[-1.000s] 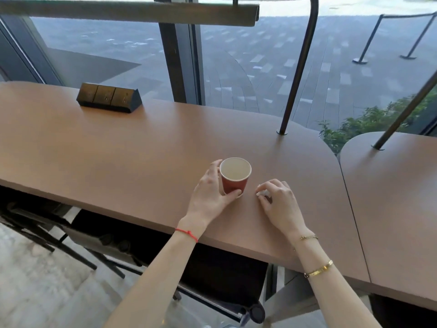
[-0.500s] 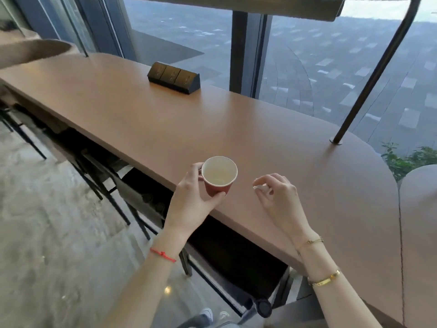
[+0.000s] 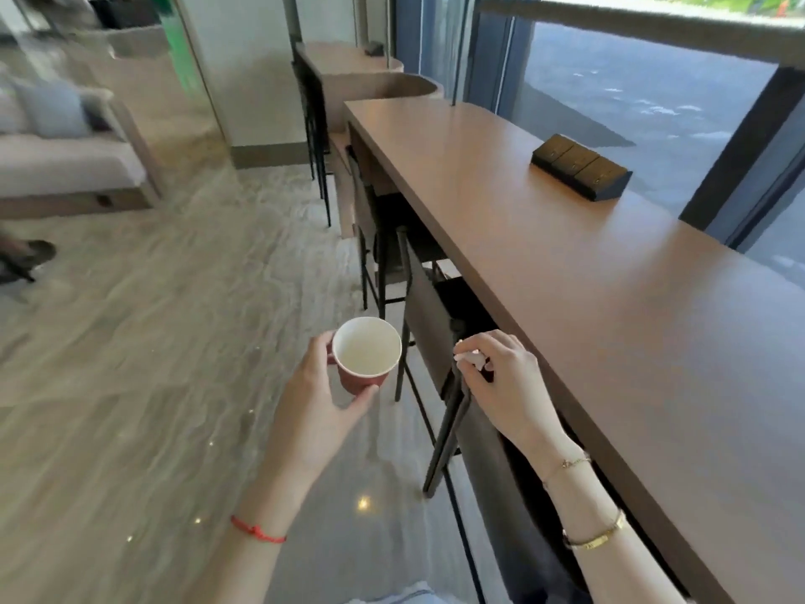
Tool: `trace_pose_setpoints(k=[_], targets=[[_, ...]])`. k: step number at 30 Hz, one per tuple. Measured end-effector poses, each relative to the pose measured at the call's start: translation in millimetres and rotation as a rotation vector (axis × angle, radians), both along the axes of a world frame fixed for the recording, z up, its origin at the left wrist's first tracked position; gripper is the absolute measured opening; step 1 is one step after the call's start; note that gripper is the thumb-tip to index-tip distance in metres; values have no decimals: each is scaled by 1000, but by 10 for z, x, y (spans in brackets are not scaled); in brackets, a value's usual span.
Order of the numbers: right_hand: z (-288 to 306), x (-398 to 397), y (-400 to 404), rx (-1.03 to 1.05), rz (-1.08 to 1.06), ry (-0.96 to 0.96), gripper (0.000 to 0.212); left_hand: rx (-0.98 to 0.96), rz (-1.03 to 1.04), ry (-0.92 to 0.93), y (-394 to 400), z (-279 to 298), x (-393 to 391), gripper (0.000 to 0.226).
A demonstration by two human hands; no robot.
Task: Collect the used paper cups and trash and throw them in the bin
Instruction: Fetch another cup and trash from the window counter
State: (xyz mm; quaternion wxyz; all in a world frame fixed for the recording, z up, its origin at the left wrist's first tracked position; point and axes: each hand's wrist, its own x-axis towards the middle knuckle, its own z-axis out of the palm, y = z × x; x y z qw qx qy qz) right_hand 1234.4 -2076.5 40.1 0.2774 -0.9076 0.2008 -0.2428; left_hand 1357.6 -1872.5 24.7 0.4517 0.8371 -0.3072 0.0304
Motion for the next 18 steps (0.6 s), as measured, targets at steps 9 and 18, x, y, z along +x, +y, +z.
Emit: trace_pose_setpoints(k=[9, 18], targets=[[-130, 562, 1551, 14, 375, 46, 12, -21, 406, 34, 1849, -111, -308, 68], [-290, 759, 3474, 19, 772, 96, 10, 65, 832, 34, 3774, -207, -1136, 71]])
